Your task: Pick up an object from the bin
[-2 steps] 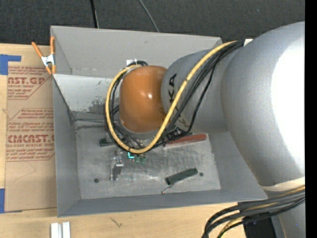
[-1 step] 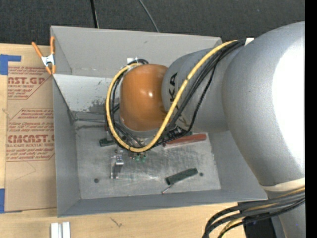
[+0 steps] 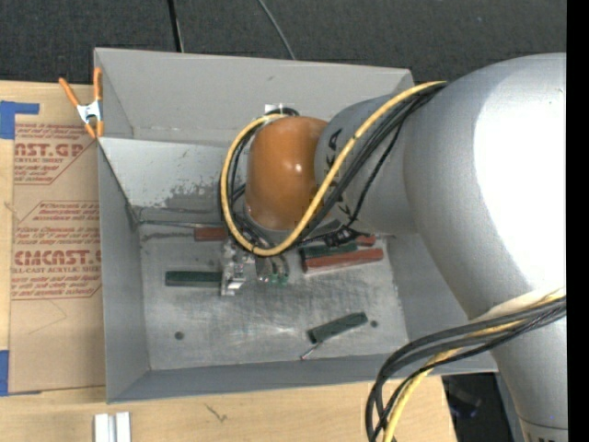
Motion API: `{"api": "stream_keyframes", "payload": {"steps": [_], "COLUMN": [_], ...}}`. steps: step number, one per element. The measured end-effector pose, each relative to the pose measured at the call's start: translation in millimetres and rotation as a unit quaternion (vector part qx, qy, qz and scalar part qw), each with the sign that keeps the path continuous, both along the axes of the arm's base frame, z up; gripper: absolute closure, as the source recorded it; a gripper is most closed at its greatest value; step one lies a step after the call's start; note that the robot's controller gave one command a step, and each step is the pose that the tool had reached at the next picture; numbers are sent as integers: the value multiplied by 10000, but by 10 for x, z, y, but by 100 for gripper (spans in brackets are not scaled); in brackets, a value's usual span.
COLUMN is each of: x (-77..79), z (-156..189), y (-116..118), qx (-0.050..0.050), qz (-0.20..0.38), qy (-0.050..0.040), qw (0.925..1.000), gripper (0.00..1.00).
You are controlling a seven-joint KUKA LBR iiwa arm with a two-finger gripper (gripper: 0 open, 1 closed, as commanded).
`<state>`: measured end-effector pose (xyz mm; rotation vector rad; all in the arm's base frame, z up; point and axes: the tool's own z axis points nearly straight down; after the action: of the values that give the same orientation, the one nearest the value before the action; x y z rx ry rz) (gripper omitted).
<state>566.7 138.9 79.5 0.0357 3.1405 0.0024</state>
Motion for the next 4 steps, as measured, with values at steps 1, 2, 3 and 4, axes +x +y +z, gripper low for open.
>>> {"api": "stream_keyframes", "payload": {"steps": [1,2,3,4], "x": [0,-124,-124,-132], "z": [0,1304,1303,1269], "y": [-1,-114,-114,-25], "qx": [1,-4,-4,-5], "qz": [-2,-279,-280,-629], "qy": [0,6,7,-5], "qw": [10000,9996,9996,9980], "gripper": [100,100,100,100]}}
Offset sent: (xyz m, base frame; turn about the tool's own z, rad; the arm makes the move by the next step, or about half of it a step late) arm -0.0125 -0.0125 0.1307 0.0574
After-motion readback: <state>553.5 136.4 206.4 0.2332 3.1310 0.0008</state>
